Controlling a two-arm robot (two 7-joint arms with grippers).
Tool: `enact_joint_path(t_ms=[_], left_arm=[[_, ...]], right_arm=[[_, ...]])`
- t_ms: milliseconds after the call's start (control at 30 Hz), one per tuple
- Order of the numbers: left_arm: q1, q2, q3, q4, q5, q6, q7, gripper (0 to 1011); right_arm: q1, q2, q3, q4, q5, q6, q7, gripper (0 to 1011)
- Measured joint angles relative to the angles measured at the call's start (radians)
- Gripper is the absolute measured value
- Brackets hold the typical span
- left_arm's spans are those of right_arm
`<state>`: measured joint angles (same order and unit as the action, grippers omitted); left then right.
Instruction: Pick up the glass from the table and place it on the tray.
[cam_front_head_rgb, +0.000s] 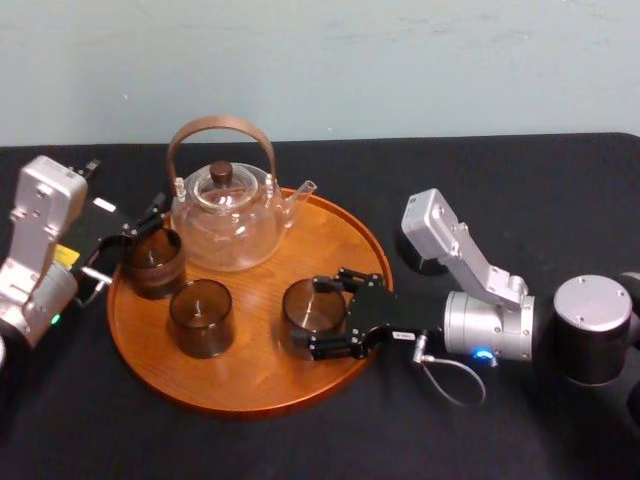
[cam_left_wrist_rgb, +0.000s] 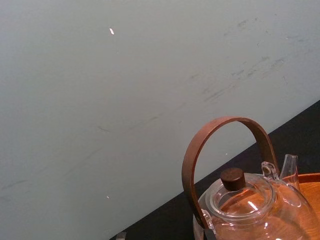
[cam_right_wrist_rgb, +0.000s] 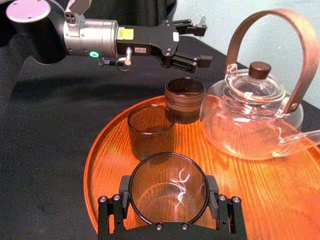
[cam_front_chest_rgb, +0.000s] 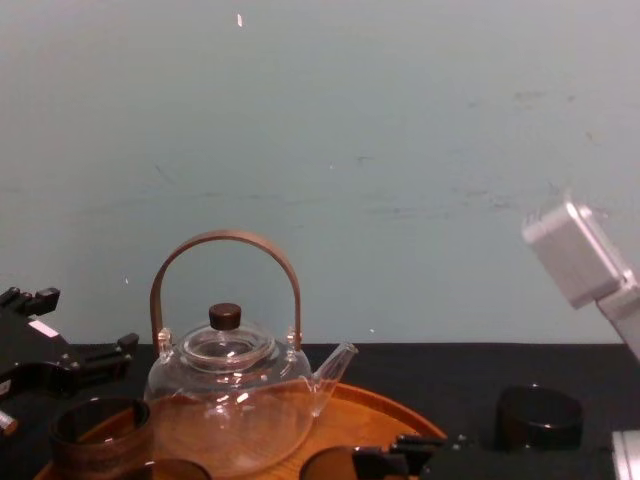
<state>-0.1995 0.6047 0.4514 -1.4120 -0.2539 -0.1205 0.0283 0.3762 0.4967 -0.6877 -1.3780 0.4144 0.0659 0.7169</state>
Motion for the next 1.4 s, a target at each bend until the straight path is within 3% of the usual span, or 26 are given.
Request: enact_joint_path(t_ms=[967, 1133, 1400], left_arm=[[0.000, 0.000, 0.000, 0.000, 0.000, 0.000, 0.000, 1001], [0.000, 0.000, 0.000, 0.000, 0.000, 0.000, 0.000, 1001], [0.000, 0.000, 0.000, 0.000, 0.000, 0.000, 0.000, 1001]], right_arm=[[-0.004, -0.021, -0.004, 0.038, -0.030, 0.001, -0.023, 903], [-0.004, -0.021, -0.003, 0.038, -0.028, 0.002, -0.021, 1002], [-0.004, -0.020, -0.003, 0.038, -0.026, 0.002, -0.019, 1002]])
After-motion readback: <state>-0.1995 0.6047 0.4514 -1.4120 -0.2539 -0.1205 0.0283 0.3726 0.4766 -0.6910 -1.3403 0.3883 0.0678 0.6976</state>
